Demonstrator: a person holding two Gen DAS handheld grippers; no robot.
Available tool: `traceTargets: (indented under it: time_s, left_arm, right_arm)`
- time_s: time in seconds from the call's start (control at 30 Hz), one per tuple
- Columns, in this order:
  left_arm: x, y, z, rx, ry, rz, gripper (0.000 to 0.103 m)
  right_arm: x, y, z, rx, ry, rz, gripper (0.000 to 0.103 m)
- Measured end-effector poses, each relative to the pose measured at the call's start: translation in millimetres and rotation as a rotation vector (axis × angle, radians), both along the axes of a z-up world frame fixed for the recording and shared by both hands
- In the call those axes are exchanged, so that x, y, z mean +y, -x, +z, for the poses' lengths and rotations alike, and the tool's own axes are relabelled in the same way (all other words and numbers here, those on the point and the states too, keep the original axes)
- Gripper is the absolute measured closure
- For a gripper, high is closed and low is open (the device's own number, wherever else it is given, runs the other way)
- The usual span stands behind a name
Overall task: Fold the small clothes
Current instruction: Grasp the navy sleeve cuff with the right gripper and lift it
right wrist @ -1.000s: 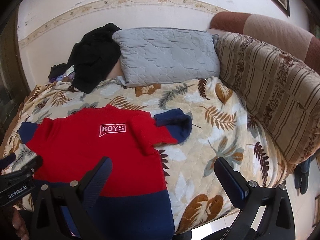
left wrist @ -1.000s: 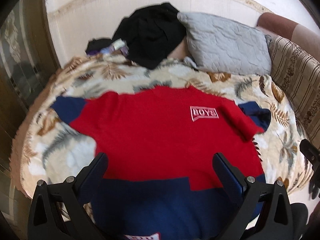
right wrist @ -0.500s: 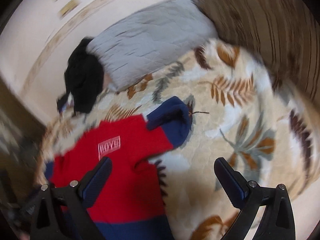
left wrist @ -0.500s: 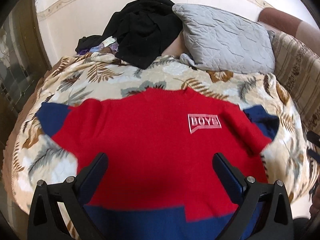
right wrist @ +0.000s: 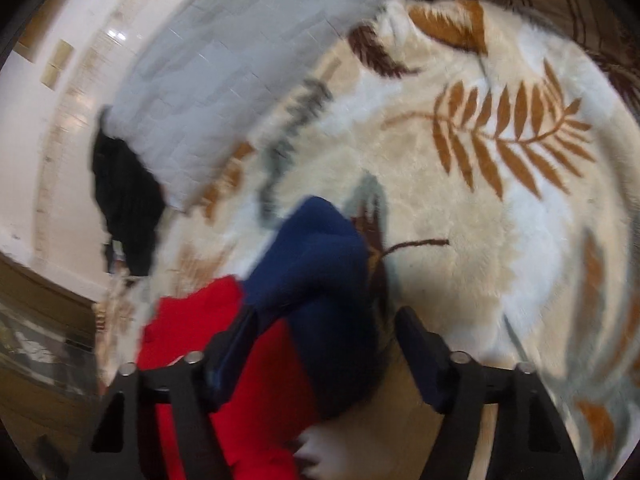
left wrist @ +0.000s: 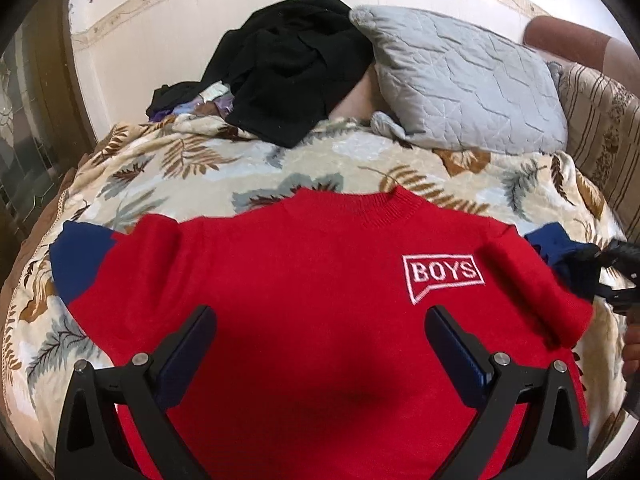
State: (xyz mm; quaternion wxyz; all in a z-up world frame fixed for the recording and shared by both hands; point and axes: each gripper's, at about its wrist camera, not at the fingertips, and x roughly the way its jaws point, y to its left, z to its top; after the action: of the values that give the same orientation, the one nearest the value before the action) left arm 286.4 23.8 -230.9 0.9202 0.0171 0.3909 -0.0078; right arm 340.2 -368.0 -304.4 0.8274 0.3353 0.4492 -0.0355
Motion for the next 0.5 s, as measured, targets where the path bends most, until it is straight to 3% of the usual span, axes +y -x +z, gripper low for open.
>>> traceTargets:
  time_s: [0.03,0.07,0.17,0.3,0.5]
  left_arm:
    - [3.1,-2.2,-0.5,0.0,0.003,0.002,0.0]
    - [6.5,-4.8,-1.3,0.003,0.002,0.01,0.0]
    - [19.1,-9.3,-1.2,0.004,0.002,0.053,0.0]
    - [37.0,-8.4,9.0,-0.029,0.011,0.1,0.0]
    - [70.4,-6.1,24.0,-0.08,0.001,0.17,0.0]
  right_arm:
    - [2.7,-5.1,-0.3,-0.007,0.028,0.008,0.055]
    - [6.9,-10.4,1.6,-0.022,0.063,0.022,0.074]
    - [19.4,-13.5,9.1,-0.048,0.13,0.038,0.091]
    - [50.7,-0.2,47.2,-0.18,0.141,0.099,0.093]
    - [127.3,19.1,101.1,-0.388,0.032,0.289,0.093]
